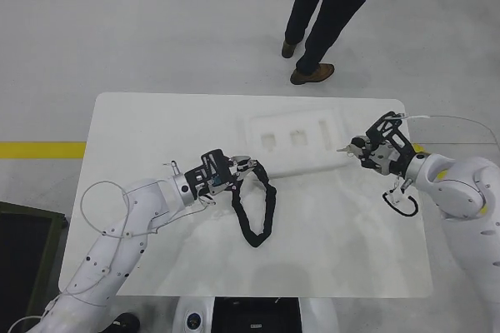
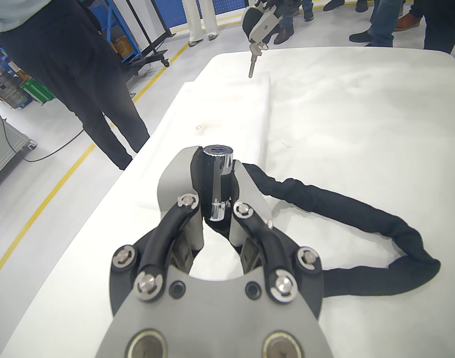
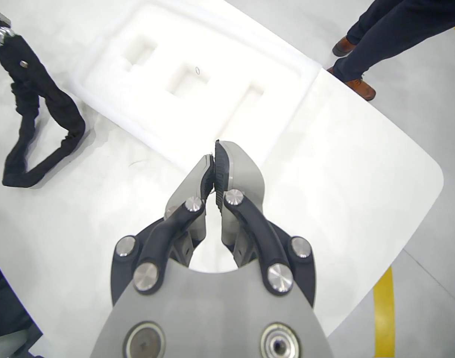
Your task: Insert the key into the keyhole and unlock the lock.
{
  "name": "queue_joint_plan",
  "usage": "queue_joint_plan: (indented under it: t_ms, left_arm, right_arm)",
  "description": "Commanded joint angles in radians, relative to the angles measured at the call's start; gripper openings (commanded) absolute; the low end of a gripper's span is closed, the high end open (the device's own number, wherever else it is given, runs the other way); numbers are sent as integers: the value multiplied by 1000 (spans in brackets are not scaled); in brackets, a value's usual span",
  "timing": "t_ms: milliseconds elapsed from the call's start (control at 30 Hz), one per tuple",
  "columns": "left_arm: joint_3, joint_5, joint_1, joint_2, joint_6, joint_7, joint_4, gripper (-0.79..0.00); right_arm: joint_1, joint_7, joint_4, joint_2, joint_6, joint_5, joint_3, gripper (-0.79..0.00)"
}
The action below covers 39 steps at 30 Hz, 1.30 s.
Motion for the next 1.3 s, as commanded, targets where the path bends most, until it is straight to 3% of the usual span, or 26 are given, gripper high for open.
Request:
queue_joint_plan:
  t_ms: [0, 367, 667, 1000, 1267]
  left_arm:
    - [2, -1, -4, -1, 0, -1, 3, -785]
    - [32, 8, -31, -9, 24, 8, 27, -785]
    - [85, 32, -55, -25, 91, 124, 63, -785]
    - [153, -2, -84, -47, 102, 153, 116, -785]
    - [195, -11, -93, -65, 152, 119, 120, -785]
  right_arm:
    - [-6, 1, -5, 2, -2, 14, 7, -785]
    - [-62, -75, -58, 8, -87, 265, 56, -785]
    - [-87, -54, -126, 10, -136, 441, 29, -785]
    - [-66, -39, -144, 15, -229, 473, 6, -785]
    - [-56, -12, -162, 14, -201, 496, -48, -785]
